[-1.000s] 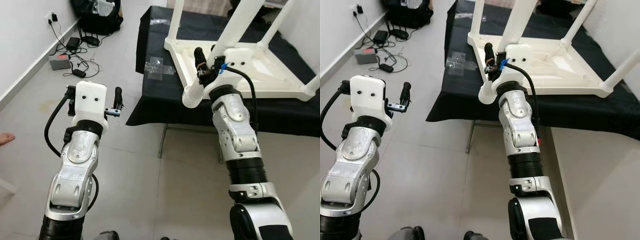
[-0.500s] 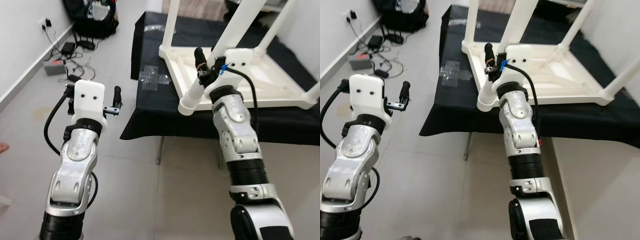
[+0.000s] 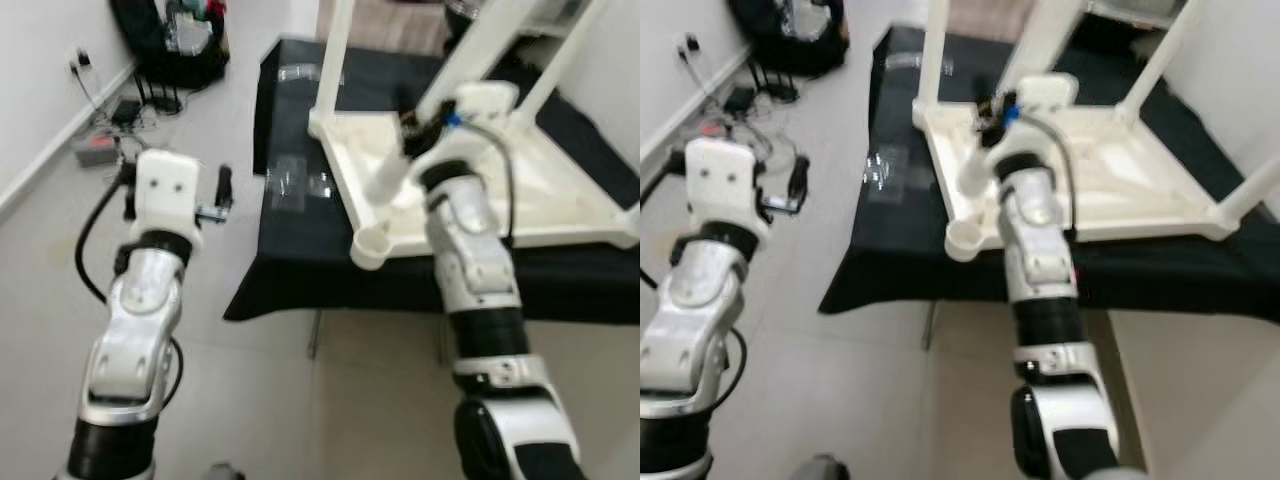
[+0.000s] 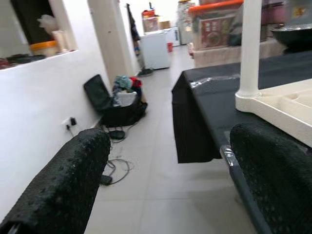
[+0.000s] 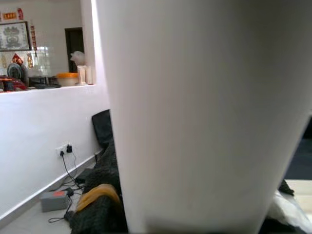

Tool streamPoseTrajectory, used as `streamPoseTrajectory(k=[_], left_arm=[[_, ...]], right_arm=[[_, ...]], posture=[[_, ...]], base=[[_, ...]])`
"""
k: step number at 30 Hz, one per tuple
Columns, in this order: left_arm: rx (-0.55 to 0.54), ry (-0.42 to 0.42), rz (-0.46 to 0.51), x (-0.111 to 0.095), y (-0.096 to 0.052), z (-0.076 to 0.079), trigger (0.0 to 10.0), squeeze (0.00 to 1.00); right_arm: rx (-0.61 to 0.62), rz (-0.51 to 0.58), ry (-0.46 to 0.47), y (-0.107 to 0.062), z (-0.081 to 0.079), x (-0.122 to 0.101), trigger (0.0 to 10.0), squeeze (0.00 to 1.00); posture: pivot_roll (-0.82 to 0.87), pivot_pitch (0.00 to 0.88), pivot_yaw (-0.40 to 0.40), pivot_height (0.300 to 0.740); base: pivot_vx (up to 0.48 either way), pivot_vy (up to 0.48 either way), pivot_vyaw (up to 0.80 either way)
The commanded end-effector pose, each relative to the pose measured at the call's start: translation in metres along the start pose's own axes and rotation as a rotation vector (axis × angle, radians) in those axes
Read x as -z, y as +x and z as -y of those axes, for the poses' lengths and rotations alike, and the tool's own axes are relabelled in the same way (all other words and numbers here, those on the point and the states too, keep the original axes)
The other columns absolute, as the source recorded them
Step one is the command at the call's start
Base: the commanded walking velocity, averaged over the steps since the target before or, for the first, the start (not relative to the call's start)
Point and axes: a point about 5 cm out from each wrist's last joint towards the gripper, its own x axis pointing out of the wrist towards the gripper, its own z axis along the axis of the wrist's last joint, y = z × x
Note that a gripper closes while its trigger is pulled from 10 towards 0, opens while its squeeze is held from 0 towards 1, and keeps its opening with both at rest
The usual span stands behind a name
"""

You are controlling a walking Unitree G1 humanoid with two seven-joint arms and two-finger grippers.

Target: Building children table

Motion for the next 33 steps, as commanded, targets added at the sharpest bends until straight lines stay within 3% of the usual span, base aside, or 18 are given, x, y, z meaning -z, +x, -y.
streamPoseTrajectory(k=[1, 5, 12, 18, 21, 33], left_arm=[[0.006, -0.021, 0.012, -0.002, -0.002, 0.004, 10.0, 0.00], [-0.001, -0.052, -0.018, 0.004, -0.010, 0.007, 10.0, 0.00], [0.005, -0.077, -0.023, 0.004, -0.017, 0.015, 10.0, 0.00], [0.003, -0.076, -0.009, 0.002, -0.016, 0.015, 10.0, 0.00], [-0.003, -0.070, -0.017, 0.003, -0.019, 0.013, 10.0, 0.00], [-0.003, -0.080, -0.028, 0.004, -0.024, 0.015, 10.0, 0.00]], right_arm=[[0.016, 0.029, 0.010, -0.003, 0.008, -0.005, 10.0, 0.00], [-0.026, -0.021, 0.043, -0.018, -0.003, 0.010, 10.0, 0.00], [0.004, -0.004, 0.048, -0.022, -0.001, 0.006, 10.0, 0.00], [-0.004, -0.015, 0.026, -0.024, 0.000, 0.009, 10.0, 0.00], [-0.029, -0.041, 0.010, -0.033, -0.002, 0.014, 10.0, 0.00], [-0.038, -0.073, 0.025, -0.044, -0.008, 0.019, 10.0, 0.00]], posture=[[0.11, 0.165, -0.130, 0.740], [0.11, 0.162, -0.132, 0.740], [0.11, 0.148, -0.127, 0.740], [0.10, 0.138, -0.129, 0.740], [0.11, 0.141, -0.128, 0.740], [0.10, 0.151, -0.129, 0.740]], base=[[0.000, 0.000, 0.00], [0.000, 0.000, 0.00], [0.000, 0.000, 0.00], [0.000, 0.000, 0.00], [0.000, 0.000, 0.00], [0.000, 0.000, 0.00]])
